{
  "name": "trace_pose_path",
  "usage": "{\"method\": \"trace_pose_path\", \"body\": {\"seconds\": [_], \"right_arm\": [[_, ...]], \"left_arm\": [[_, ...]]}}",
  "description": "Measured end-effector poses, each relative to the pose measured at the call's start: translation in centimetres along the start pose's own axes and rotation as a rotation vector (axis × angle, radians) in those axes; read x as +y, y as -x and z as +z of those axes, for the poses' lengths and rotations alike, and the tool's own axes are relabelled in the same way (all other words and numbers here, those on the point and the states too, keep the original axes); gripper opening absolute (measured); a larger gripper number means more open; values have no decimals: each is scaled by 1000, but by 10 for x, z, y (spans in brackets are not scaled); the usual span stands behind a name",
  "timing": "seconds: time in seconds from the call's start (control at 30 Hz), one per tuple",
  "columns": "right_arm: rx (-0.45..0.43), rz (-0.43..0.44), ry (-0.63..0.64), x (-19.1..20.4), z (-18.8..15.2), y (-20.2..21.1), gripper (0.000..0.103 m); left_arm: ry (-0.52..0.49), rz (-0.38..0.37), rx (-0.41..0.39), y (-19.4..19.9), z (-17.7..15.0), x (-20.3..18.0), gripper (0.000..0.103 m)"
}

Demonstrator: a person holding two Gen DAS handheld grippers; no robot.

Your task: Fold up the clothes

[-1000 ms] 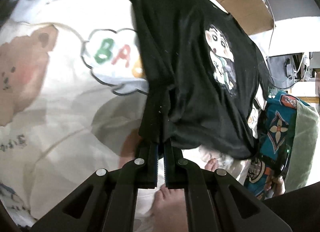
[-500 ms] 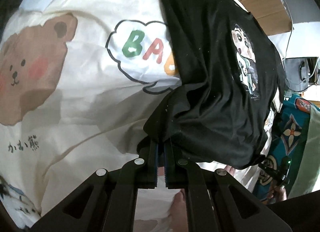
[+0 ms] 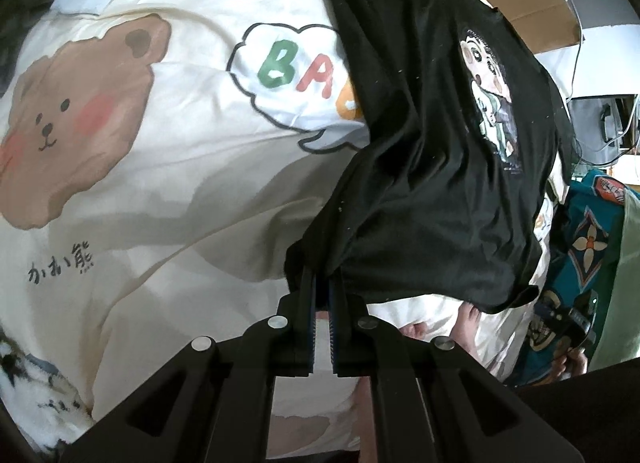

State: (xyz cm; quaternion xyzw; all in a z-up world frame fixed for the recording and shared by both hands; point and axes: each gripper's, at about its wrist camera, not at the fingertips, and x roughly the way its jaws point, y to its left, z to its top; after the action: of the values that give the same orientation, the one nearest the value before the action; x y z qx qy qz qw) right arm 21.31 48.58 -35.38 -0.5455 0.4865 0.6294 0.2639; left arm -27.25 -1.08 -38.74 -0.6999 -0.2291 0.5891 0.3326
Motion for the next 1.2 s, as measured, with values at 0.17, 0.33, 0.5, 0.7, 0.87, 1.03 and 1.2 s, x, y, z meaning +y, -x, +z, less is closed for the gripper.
{"method": "trace_pose_path", "body": {"seconds": [0.17,0.33,0.5,0.7,0.87,1.03,1.2], "right_arm": [[2,-13,-54,-14,15,-3,51],[29,-6,-111,-20,23,-16,51],[86,-19,-133,-20,22,-34,51],[111,1,-132,-14,15,-43,51],[112,44,-133,-6,12,-46,51],[138,45,-121,-2,10,-52,31],[152,13,-90,0,6,-51,5]], "left_arm": [[-47,19,13,-4,-6,-1,6],[-93,49,14,-8,-12,2,50],[-89,45,20,-17,-16,10,50],[-85,27,40,-49,-19,17,50],[-112,1,3,-66,-19,12,50],[-139,-15,-26,-71,-17,4,29],[-161,-33,-22,-60,-17,-2,8]]}}
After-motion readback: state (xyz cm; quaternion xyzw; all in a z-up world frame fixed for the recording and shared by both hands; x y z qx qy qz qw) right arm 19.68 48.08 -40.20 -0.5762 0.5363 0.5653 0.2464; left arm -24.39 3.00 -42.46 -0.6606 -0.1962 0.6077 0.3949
